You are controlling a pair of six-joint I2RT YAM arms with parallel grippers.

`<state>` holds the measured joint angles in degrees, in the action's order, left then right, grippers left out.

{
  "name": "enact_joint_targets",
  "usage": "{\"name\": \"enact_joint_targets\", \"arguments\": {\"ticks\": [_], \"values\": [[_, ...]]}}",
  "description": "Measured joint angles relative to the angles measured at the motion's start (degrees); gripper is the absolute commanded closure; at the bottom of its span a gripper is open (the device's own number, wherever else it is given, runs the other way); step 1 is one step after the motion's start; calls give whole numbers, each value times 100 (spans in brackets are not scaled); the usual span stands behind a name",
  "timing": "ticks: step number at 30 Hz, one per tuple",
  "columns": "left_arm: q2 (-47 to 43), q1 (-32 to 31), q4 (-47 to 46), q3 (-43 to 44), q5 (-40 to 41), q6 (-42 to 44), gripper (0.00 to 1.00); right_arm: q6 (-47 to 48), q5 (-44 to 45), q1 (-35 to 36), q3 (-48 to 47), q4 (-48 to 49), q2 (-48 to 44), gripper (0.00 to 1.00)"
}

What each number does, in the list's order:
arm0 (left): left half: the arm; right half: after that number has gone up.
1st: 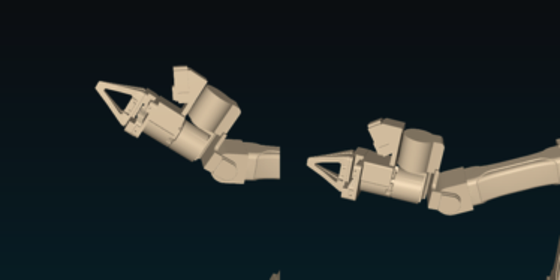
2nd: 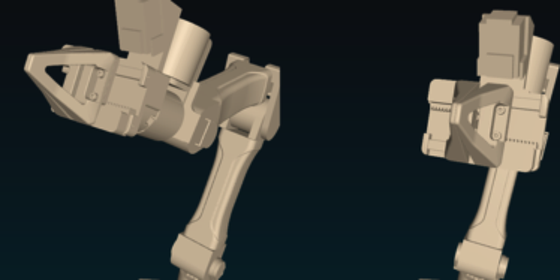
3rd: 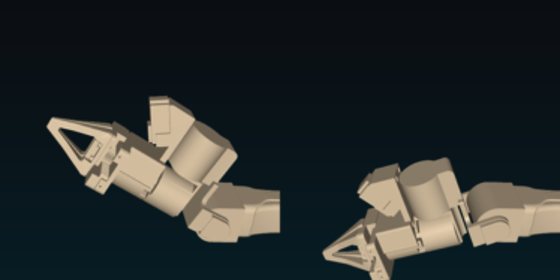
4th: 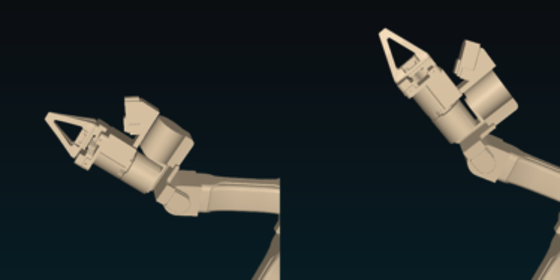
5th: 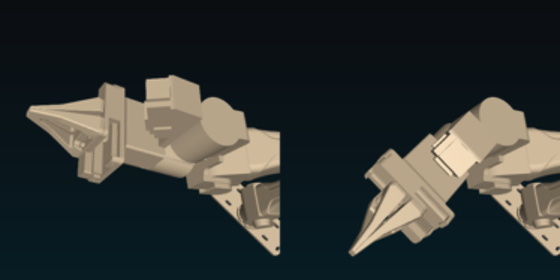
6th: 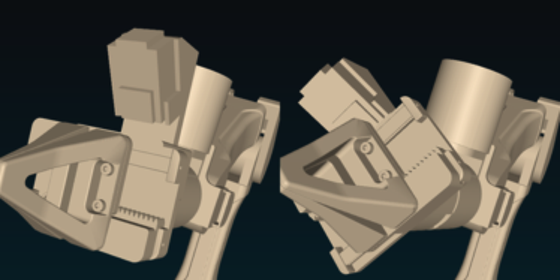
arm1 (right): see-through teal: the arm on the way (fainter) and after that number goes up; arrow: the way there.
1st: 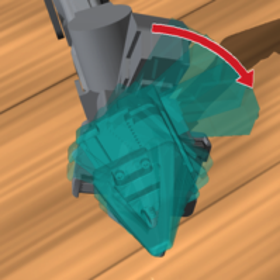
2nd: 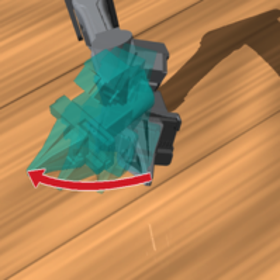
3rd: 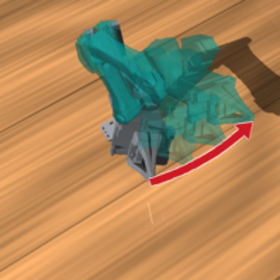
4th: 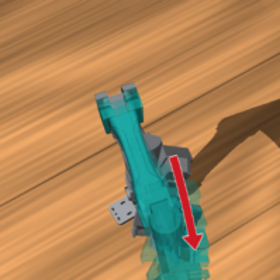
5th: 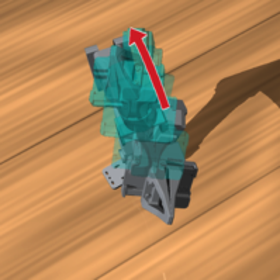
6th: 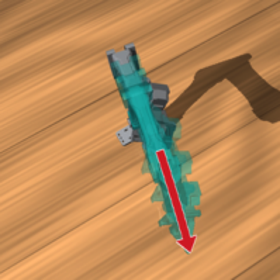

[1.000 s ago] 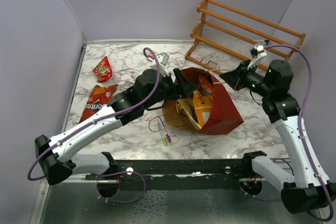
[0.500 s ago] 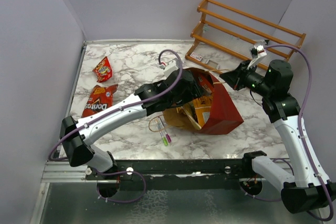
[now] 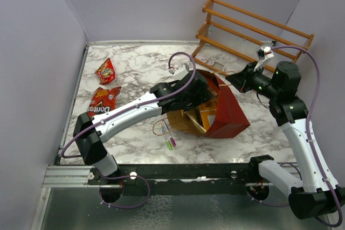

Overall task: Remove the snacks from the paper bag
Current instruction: Take out the snack from the paper bag.

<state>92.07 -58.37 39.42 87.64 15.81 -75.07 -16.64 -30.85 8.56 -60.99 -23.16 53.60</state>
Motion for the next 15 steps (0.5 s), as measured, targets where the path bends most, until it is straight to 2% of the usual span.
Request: {"name": "enact_joint_targets", "arguments": {"ticks": [10, 15], "values": [[11, -13, -343, -310, -411, -9, 30, -2, 2, 0, 0, 0, 0, 99], [61, -63, -428, -315, -570, -9, 42, -2, 0, 0, 0, 2, 0, 99]]}}
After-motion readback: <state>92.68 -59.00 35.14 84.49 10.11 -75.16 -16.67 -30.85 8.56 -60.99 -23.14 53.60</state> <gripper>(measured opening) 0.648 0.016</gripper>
